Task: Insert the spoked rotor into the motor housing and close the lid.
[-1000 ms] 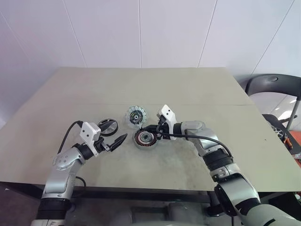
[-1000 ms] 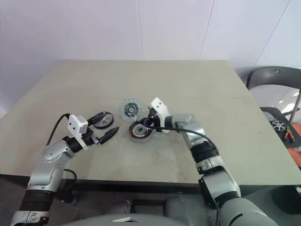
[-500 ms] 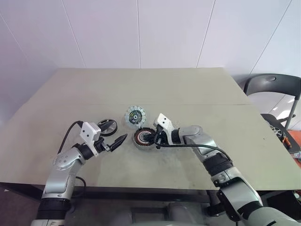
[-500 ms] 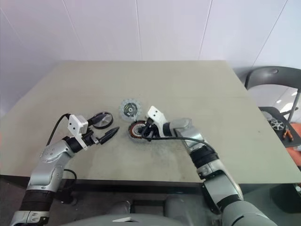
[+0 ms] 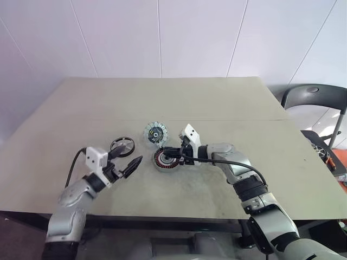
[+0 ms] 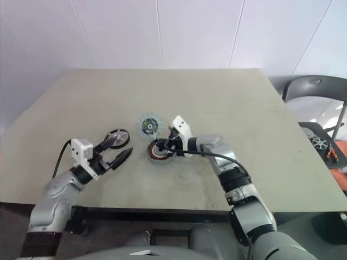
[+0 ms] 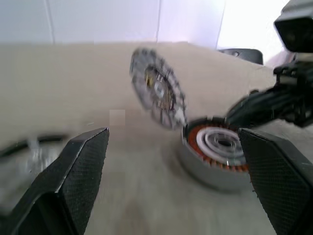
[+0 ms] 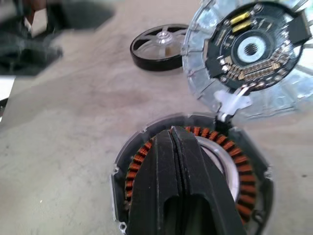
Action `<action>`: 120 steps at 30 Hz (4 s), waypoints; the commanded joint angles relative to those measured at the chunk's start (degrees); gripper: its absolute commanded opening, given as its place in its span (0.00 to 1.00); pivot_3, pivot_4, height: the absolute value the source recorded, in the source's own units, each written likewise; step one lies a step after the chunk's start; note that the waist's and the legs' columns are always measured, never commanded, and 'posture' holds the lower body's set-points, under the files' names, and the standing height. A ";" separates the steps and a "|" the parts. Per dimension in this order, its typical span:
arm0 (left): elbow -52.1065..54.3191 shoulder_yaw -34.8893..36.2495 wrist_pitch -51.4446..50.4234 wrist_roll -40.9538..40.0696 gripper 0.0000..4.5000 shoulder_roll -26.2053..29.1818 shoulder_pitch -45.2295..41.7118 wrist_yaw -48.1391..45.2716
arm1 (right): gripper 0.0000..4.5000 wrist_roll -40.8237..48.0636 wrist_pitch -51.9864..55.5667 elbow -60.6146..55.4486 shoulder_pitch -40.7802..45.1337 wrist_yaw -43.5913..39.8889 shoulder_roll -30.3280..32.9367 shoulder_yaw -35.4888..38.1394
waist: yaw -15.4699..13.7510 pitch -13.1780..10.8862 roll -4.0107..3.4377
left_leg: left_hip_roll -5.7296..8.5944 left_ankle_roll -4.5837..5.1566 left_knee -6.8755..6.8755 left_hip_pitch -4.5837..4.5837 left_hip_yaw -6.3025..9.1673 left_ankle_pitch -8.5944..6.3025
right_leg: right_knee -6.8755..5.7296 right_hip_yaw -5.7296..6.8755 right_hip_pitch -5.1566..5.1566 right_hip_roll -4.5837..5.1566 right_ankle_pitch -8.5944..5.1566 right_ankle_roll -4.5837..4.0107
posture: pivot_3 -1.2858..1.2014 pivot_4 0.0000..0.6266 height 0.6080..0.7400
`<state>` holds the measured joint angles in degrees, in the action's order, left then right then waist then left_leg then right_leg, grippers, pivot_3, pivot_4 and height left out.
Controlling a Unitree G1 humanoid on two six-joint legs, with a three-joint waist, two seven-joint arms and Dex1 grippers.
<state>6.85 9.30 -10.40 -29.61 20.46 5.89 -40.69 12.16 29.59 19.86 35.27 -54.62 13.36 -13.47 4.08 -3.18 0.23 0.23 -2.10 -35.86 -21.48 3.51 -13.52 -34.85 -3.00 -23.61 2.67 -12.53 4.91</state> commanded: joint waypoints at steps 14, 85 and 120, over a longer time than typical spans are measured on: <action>4.31 13.30 -22.61 -23.12 1.00 -5.94 -3.51 23.46 | 0.01 2.89 -1.33 -3.65 1.22 -3.94 3.45 2.61 | -0.18 -0.18 0.18 | 0.00 -0.18 -0.04 -0.11 0.05 -0.11 | 0.60 0.10 0.25 0.01 0.03 0.01 | 0.52 0.00 1.00; -15.54 9.44 -54.37 -48.15 0.10 -9.38 -20.79 28.31 | 0.00 3.32 5.44 -3.32 -2.70 -13.89 16.88 1.44 | -0.08 -0.19 0.31 | 0.08 -0.18 -0.23 0.00 0.06 -0.11 | 0.54 -0.01 0.44 -0.07 0.04 0.03 | 0.52 0.00 1.00; -16.61 11.58 -55.85 -48.29 0.10 -12.21 -20.33 33.58 | 0.00 2.18 4.08 -1.70 -1.93 -12.15 15.84 1.06 | -0.07 -0.19 0.30 | 0.08 -0.18 -0.20 0.04 0.05 -0.11 | 0.54 -0.01 0.47 -0.07 0.04 0.03 | 0.52 0.00 1.00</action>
<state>-9.96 19.87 -65.95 -77.07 8.37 -14.43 -7.64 14.17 34.53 18.81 31.97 -66.82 29.55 -13.10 4.01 -3.37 0.53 0.30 -2.28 -36.05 -21.43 3.55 -13.63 -34.31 -3.00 -23.15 2.59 -12.49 4.94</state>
